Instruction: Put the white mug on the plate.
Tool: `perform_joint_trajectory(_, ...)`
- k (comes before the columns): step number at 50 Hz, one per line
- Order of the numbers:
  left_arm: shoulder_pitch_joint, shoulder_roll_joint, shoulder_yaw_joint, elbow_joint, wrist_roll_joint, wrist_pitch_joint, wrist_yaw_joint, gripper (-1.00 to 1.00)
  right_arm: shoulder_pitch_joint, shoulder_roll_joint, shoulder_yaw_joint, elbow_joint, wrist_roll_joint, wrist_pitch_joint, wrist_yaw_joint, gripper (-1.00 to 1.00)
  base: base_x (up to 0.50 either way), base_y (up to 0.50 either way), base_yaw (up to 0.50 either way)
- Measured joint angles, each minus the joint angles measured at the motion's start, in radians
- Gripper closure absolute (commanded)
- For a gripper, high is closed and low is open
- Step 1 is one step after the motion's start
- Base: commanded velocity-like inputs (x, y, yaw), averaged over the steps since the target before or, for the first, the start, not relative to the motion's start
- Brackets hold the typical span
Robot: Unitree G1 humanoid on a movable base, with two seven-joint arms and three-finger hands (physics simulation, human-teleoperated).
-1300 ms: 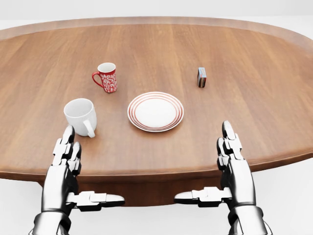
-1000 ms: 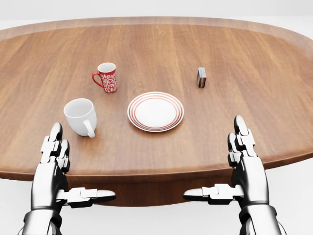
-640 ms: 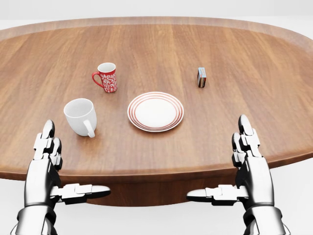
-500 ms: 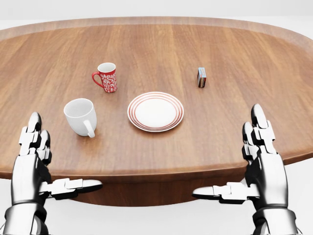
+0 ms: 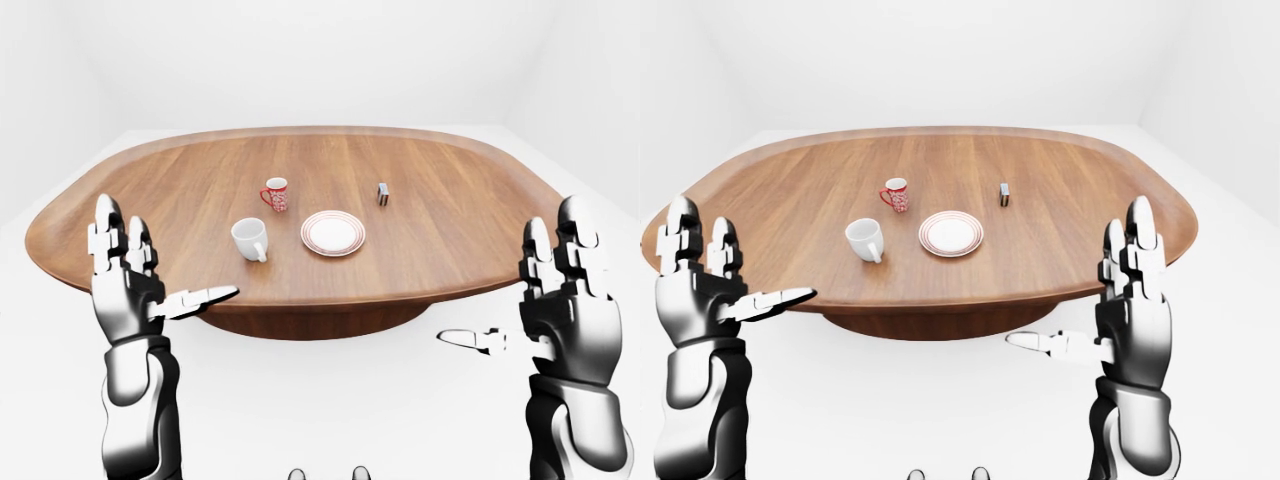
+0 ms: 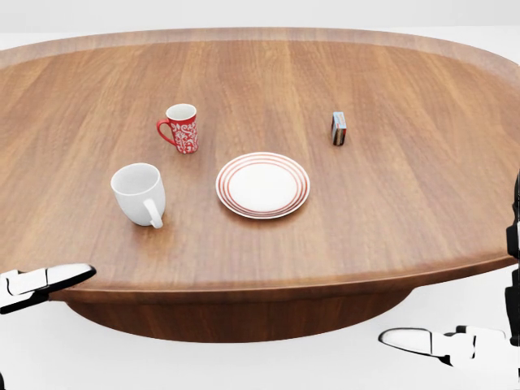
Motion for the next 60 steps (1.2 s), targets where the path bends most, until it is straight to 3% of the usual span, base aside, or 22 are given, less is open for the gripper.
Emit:
perform_joint_trajectory(23,-0.001,0.01,0.02,-0.022,-0.019,0.0,0.014,-1.0,0.014,0.008,-0.026,-0.007,-0.027,0.0,-0.003,-1.0,0.0,0.5,0.0)
perform_joint_trajectory(39,0.002,0.01,0.02,-0.022,-0.02,0.0,0.018,-1.0,0.01,0.007,-0.026,0.018,-0.024,0.0,-0.007,-1.0,0.07,0.01,0.0)
perform_joint_trajectory(60,0.003,0.008,0.019,-0.035,-0.021,0.0,0.019,-1.0,0.007,0.003,-0.022,0.03,-0.018,0.0,-0.008,-1.0,0.28,0.0,0.0)
